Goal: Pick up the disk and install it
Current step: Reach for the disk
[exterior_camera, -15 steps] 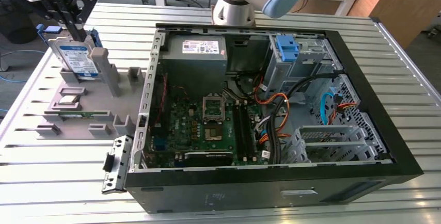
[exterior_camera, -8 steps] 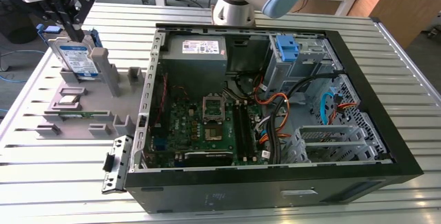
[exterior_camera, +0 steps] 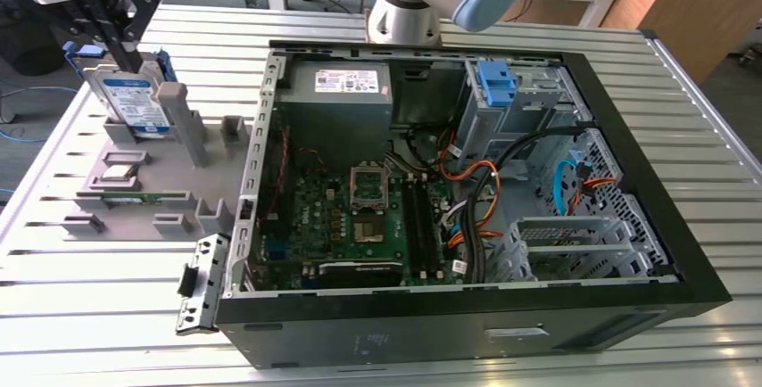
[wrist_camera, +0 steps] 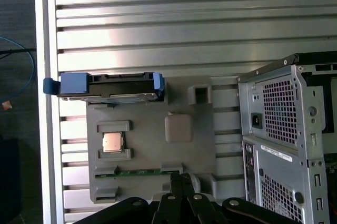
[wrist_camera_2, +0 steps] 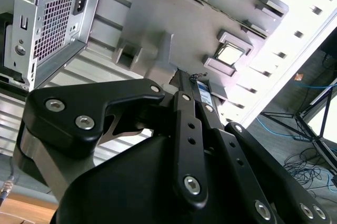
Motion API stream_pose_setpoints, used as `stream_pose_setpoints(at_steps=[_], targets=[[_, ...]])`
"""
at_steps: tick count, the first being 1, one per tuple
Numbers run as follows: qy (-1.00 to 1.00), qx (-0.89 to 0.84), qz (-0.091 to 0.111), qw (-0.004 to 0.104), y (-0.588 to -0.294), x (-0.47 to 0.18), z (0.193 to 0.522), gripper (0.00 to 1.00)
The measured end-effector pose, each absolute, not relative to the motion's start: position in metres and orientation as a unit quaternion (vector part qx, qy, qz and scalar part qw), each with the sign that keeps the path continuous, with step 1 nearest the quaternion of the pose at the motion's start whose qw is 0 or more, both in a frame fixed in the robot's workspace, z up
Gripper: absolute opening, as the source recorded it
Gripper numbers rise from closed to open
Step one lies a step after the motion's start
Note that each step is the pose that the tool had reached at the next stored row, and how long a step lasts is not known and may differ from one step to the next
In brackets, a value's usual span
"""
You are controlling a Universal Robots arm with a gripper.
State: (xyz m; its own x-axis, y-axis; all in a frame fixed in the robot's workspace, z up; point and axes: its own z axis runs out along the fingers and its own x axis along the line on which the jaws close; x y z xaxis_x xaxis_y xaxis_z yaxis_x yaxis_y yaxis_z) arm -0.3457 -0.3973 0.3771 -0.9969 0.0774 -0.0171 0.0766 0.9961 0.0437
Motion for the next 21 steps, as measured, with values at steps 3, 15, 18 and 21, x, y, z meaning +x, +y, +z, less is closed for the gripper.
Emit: stream_pose_setpoints(at_steps=[3, 15, 18, 21], targets=[[0.999, 0.038, 0.022, 0.009, -0.3973, -0.3468, 0.3771, 0.11], [0.999, 0.039, 0.021, 0.009, -0.3973, -0.3499, 0.3771, 0.11], [0.999, 0.038, 0.021, 0.009, -0.3973, -0.3512, 0.3771, 0.11], [0.999, 0.038, 0.022, 0.009, -0.3973, -0.3525, 0.3771, 0.11]])
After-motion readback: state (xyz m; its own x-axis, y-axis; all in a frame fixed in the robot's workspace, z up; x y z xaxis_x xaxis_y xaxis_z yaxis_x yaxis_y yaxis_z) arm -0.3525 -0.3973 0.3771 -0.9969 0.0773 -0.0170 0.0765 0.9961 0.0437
